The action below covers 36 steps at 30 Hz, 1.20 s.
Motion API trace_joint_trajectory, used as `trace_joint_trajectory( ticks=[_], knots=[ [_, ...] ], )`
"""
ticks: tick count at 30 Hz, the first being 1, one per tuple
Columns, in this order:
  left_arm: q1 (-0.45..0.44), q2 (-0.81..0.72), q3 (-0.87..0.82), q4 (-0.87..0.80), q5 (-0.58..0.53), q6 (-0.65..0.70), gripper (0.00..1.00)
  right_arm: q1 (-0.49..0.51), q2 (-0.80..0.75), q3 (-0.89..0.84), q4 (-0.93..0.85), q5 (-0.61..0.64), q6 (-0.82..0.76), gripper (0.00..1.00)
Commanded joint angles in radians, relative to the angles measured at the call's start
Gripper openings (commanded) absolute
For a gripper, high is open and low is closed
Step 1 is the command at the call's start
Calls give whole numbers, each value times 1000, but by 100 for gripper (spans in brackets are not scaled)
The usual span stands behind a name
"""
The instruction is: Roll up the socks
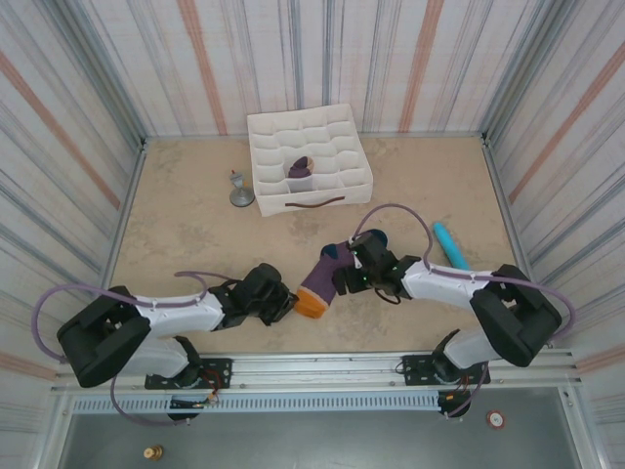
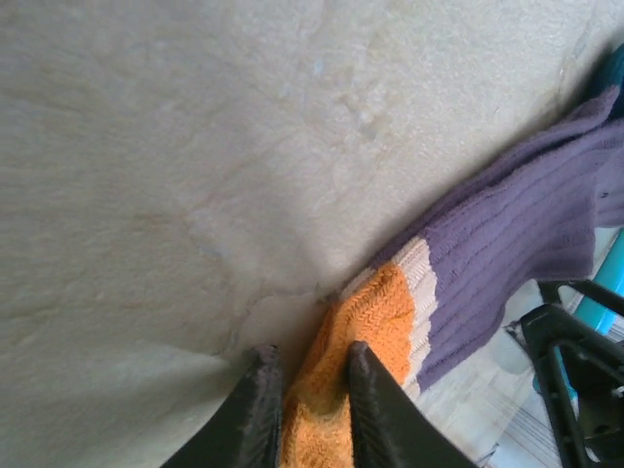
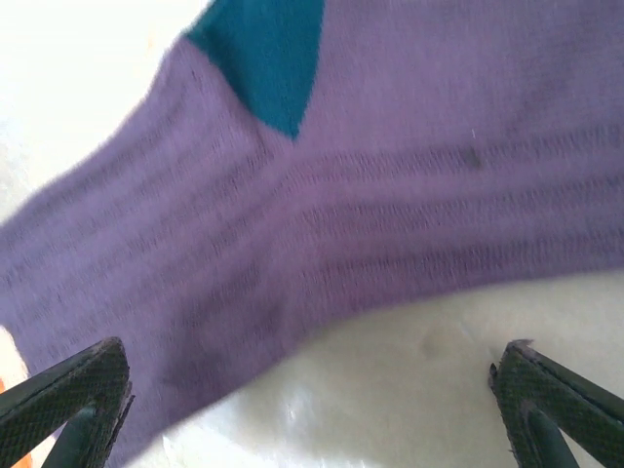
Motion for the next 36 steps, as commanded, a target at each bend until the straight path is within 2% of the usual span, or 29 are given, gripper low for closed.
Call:
trace_joint_trajectory(
  ticks=[1, 6, 12, 15, 18, 22, 27, 32, 36],
  knots=[
    [14, 22, -7, -32, -56, -11, 16, -20, 57, 45, 56, -58, -52, 99],
    [30, 34, -5, -19, -72, -19, 6, -64, 156, 122, 89, -89, -85, 99],
    [62, 17, 9, -47, -75, 7, 5, -111, 238, 215, 115, -141, -122, 100],
    [86, -14, 39, -102, -57, 65, 13, -107, 225, 238, 82, -151, -142, 100],
    [106, -63, 72, -180, -45, 131, 24, -95, 151, 192, 75, -156, -147, 100],
    [138, -125, 84, -244, 21, 198, 44, -33, 35, 123, 23, -106, -150, 99],
    [138, -177, 12, -190, 78, 135, 60, 41, -38, 66, -17, -55, -115, 99],
    [110, -143, -12, -101, 87, 69, 63, 83, -55, 40, -27, -31, -80, 100],
    [81, -44, -11, 1, 97, 23, 60, 103, -59, 30, -41, -18, -75, 100]
  ],
)
